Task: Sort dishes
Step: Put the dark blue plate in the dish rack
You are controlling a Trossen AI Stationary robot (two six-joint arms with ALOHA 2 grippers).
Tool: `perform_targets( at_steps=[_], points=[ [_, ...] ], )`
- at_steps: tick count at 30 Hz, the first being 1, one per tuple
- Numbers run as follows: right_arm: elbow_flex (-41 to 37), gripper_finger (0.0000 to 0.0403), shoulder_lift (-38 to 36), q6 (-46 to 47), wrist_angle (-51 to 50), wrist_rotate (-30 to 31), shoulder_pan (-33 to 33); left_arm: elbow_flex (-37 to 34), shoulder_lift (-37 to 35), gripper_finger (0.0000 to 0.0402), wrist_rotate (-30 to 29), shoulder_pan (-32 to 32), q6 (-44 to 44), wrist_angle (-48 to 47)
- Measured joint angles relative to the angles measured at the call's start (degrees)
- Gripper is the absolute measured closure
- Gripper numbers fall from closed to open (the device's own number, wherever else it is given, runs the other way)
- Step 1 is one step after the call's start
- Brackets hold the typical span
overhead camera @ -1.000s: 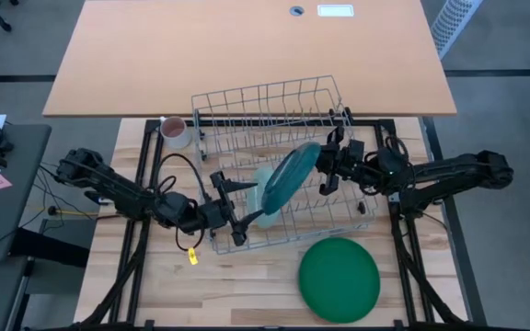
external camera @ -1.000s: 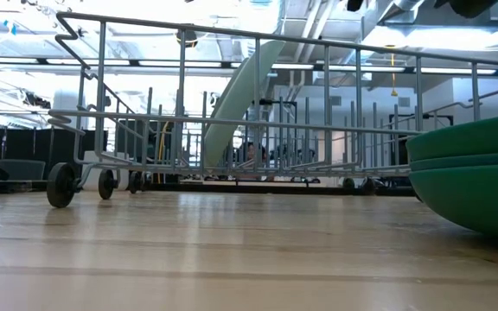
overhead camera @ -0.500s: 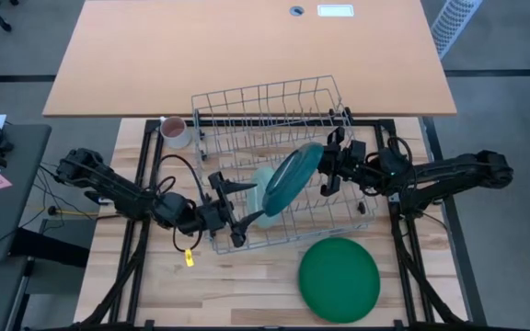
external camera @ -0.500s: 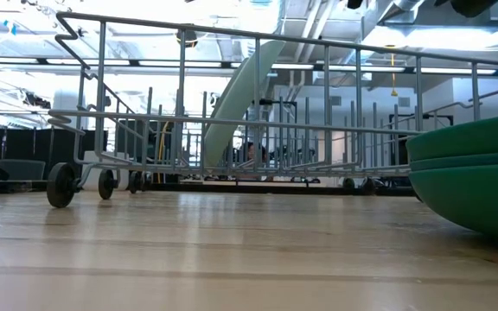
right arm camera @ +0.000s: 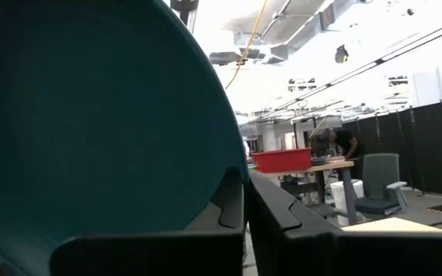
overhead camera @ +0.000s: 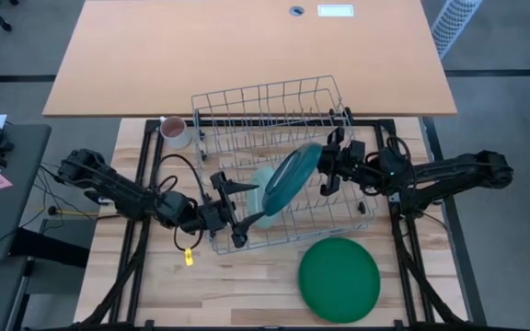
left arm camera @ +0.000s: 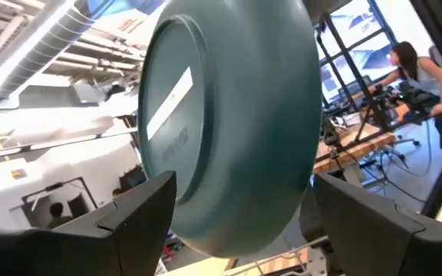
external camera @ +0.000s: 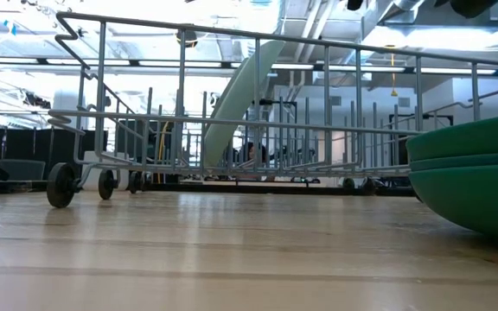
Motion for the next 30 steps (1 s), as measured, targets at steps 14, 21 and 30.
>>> perform_targets(
  at_steps=[14,21,30],
  points=[
    [-0.01,0.0396,0.0,0.03,0.26,0.04,0.0,-0.01,0.67,0.0102,-0.9,-0.98,2.76,4.87],
    [0.0,0.0396,0.0,0.56,0.3,1.29,0.0,0.85,0.68,0.0101,-0.62,-0.93,1.63,6.9],
    [-0.02,0.0396,0.0,0.54,0.21,4.48,0.34,6.71,0.67,0.0101,-0.88,2.24,-5.6,-3.52]
  ],
)
